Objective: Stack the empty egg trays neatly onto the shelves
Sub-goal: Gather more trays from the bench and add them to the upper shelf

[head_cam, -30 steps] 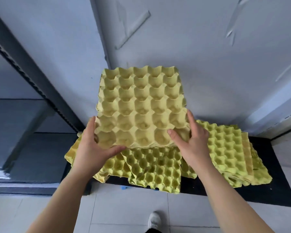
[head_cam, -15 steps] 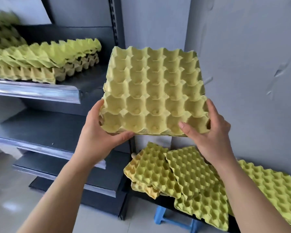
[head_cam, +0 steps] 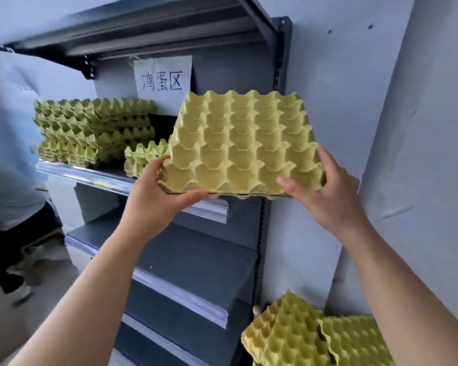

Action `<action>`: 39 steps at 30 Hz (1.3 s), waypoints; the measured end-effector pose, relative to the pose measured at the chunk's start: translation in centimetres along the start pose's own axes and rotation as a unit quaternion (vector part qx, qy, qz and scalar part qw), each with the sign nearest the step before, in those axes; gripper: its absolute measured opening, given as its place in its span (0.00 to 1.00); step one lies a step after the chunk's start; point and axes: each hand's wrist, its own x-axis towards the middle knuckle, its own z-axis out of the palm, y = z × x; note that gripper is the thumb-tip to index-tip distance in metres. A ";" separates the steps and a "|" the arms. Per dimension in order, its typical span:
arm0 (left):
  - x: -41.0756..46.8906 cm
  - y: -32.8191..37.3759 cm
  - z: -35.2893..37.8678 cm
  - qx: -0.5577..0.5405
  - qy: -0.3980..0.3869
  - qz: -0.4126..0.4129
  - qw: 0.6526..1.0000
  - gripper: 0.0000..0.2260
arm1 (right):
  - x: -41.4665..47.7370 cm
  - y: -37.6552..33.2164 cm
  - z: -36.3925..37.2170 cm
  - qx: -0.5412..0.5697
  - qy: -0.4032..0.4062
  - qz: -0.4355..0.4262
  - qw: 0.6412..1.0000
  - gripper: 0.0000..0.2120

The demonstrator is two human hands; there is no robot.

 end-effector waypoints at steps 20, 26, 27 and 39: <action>19.7 -12.3 -6.4 -0.003 0.022 0.004 1.000 0.46 | 13.3 -7.8 16.1 -0.111 0.003 0.001 0.994 0.48; 23.7 -16.2 -7.2 -0.034 -0.042 0.026 0.998 0.42 | 13.1 -9.6 19.8 -0.144 0.043 0.057 0.987 0.48; 24.3 -16.7 -7.3 -0.042 -0.053 0.025 0.997 0.43 | 12.9 -9.9 20.3 -0.149 0.048 0.070 0.985 0.46; 27.5 -20.7 -8.2 -0.038 -0.128 0.007 0.991 0.43 | 12.7 -11.7 25.0 -0.185 0.053 0.144 0.971 0.49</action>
